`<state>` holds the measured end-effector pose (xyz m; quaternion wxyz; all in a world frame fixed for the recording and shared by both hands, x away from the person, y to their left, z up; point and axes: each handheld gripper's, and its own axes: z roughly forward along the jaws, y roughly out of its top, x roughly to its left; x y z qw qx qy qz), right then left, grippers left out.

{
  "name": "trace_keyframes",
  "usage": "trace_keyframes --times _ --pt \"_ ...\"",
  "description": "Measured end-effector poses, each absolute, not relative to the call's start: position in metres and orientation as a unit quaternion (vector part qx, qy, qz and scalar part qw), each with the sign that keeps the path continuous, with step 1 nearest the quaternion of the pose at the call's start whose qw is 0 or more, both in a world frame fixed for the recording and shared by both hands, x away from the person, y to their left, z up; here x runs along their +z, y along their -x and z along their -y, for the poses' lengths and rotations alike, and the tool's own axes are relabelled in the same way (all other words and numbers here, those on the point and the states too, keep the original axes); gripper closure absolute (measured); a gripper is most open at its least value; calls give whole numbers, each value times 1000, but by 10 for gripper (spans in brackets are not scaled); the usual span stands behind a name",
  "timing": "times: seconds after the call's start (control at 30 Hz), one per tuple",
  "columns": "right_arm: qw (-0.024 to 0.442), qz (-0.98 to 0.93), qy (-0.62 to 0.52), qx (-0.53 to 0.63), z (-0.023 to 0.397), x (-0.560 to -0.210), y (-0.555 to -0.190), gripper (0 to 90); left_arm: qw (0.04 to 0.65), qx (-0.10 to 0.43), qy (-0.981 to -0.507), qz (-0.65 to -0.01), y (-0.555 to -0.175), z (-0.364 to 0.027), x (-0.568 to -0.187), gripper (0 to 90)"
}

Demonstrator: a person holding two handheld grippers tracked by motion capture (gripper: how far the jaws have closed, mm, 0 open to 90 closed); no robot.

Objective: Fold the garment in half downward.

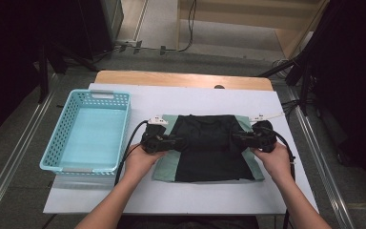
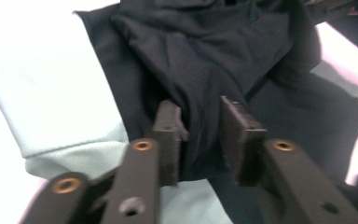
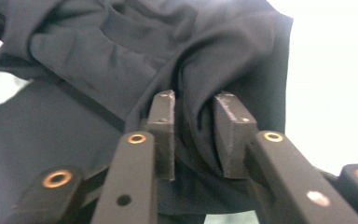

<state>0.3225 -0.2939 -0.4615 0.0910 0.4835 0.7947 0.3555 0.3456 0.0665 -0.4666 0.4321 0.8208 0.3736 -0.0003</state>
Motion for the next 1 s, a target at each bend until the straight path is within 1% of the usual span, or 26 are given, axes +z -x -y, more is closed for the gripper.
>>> trace_keyframes --times 0.07,0.13,0.27,0.6,0.7,1.0 --pt "94 -791 -484 363 296 -458 -322 552 432 1 -820 -375 -348 -67 -461 569" --pt "99 -786 -485 371 299 -456 -322 471 432 1 -818 -380 -350 -67 -455 518" --pt "108 -784 -481 376 302 -452 -322 406 436 9 -816 -380 -354 -66 -451 456" --pt "113 -781 -482 382 304 -451 -330 360 419 21 -825 -379 -369 -59 -452 425" --pt "106 -777 -488 383 307 -453 -333 358 415 20 -827 -378 -374 -56 -452 417" --pt "109 -775 -489 385 307 -452 -333 350 408 17 -832 -377 -384 -47 -455 398"
